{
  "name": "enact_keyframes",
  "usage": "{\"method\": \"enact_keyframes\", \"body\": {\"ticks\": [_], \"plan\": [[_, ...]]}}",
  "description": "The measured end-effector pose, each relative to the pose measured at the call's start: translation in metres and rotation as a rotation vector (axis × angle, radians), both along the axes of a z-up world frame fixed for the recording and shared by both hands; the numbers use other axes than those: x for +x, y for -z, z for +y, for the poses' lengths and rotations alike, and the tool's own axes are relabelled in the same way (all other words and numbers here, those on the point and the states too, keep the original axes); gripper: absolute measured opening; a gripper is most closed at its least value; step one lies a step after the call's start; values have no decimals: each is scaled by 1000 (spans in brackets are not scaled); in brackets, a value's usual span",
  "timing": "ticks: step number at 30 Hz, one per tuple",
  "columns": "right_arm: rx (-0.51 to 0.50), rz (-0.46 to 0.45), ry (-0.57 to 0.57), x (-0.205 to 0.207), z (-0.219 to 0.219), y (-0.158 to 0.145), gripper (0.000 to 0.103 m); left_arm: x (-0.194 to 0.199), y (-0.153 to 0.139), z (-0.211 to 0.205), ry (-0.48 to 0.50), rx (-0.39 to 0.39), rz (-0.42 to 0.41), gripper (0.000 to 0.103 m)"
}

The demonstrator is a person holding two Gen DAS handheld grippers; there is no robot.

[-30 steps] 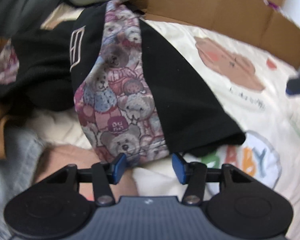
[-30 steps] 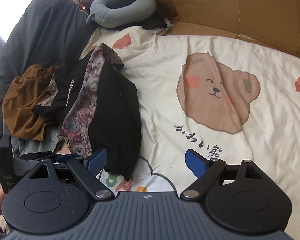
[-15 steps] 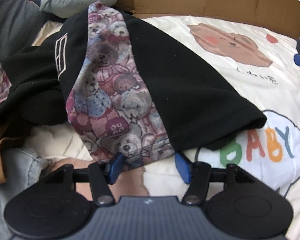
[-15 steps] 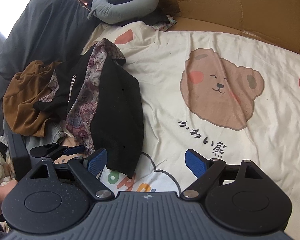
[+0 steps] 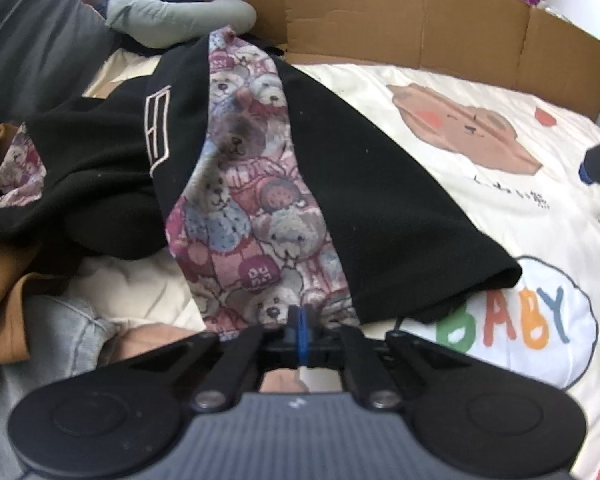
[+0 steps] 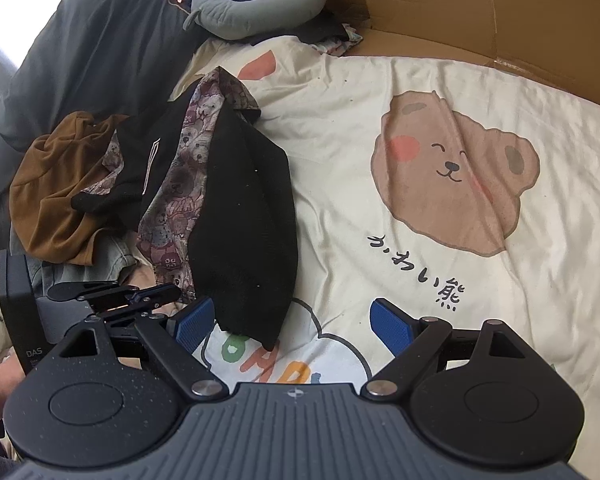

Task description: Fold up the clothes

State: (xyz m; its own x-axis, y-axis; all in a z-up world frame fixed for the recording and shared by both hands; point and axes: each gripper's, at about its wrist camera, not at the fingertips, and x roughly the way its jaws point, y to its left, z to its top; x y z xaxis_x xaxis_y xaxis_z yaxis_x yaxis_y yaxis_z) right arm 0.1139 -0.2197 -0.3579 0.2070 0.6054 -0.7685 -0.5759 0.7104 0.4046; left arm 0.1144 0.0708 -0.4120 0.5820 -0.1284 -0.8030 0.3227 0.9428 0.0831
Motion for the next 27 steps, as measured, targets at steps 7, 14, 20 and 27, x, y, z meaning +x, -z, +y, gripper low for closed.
{"method": "enact_keyframes", "body": {"ticks": [7, 14, 20, 27], "plan": [[-5, 5, -15, -2, 4, 2, 89, -8, 7, -10, 82, 71, -26, 56], [-10, 5, -33, -4, 9, 3, 89, -3, 22, -19, 123, 105, -15, 68], [-24, 12, -51, -7, 15, 8, 89, 5, 22, -18, 109, 83, -25, 65], [-18, 7, -60, -8, 17, 5, 89, -2, 7, -2, 90, 43, -50, 52]]}}
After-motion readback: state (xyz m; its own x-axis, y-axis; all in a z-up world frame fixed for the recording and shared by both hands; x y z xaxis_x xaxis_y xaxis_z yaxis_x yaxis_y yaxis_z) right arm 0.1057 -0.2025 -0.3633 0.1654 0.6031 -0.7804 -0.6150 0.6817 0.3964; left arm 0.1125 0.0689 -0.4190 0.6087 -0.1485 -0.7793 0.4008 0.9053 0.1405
